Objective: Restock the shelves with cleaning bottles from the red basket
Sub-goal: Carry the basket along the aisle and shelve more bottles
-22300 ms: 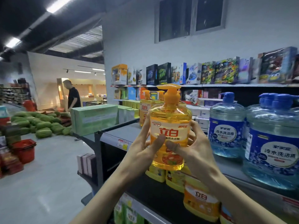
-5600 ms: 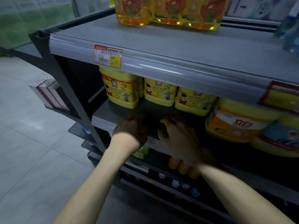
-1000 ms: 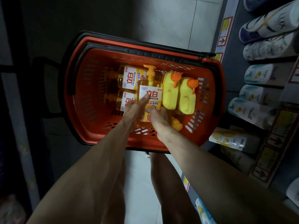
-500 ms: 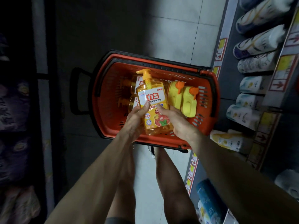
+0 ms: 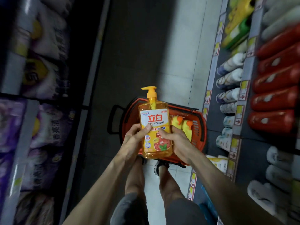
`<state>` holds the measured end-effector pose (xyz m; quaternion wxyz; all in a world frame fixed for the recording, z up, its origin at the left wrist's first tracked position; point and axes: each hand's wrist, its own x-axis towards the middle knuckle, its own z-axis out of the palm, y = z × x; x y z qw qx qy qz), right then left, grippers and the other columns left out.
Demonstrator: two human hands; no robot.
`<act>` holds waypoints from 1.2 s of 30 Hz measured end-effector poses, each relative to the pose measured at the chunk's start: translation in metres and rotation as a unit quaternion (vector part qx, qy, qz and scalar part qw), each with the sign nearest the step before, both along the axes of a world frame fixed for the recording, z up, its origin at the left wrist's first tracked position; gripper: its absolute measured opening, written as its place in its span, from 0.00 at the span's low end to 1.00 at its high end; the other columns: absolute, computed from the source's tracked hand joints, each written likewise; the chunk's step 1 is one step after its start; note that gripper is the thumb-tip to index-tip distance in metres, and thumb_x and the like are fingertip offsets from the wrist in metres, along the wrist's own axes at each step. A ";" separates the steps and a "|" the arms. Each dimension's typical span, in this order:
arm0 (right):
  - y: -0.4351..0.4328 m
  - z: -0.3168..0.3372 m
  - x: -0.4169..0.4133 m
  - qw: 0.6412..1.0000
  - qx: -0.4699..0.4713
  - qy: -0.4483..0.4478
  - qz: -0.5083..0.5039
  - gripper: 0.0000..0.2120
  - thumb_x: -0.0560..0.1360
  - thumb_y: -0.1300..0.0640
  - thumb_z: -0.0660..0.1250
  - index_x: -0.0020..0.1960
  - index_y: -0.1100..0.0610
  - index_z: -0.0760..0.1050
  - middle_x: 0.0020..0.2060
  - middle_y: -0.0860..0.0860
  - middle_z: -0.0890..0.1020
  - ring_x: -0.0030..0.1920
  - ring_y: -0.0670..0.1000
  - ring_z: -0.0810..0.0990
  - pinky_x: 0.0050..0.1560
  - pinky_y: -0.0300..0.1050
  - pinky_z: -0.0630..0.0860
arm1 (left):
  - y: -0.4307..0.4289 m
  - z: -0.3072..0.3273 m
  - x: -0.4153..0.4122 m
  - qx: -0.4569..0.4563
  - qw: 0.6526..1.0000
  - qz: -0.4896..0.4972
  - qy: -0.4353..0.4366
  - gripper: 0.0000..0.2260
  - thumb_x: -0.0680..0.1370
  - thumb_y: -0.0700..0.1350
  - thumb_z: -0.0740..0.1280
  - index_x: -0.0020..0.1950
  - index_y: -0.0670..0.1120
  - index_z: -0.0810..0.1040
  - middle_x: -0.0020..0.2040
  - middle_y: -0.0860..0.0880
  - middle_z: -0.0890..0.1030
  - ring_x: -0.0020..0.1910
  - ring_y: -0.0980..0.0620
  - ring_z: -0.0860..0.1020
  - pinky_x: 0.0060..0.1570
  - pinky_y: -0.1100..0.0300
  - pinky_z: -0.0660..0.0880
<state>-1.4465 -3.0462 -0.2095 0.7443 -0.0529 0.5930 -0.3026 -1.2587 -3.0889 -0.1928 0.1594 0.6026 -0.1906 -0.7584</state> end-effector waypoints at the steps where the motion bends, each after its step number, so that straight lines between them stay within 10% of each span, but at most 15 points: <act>1: -0.004 0.018 0.003 1.000 -0.011 0.003 0.000 0.27 0.74 0.51 0.78 0.71 0.55 0.77 0.61 0.54 0.87 0.62 0.58 0.86 0.69 0.64 0.78 | -0.005 0.020 0.003 -0.014 1.000 -0.004 0.004 0.24 0.76 0.54 0.78 0.65 0.42 0.77 0.59 0.39 0.86 0.57 0.37 0.86 0.57 0.42 0.82; 21: -0.080 0.341 0.032 0.958 -0.254 0.133 0.016 0.33 0.69 0.50 0.80 0.70 0.57 0.75 0.60 0.55 0.87 0.60 0.57 0.87 0.64 0.61 0.82 | -0.086 0.335 0.037 -0.275 0.956 -0.058 0.087 0.18 0.81 0.46 0.71 0.70 0.46 0.76 0.61 0.46 0.87 0.59 0.44 0.86 0.53 0.53 0.85; 36: -0.129 0.436 0.065 0.899 -0.397 0.149 0.108 0.28 0.71 0.47 0.81 0.67 0.50 0.77 0.58 0.50 0.88 0.59 0.53 0.87 0.64 0.59 0.82 | -0.082 0.443 0.063 -0.443 0.896 0.032 -0.020 0.22 0.81 0.56 0.71 0.73 0.50 0.74 0.63 0.53 0.86 0.61 0.52 0.85 0.59 0.52 0.83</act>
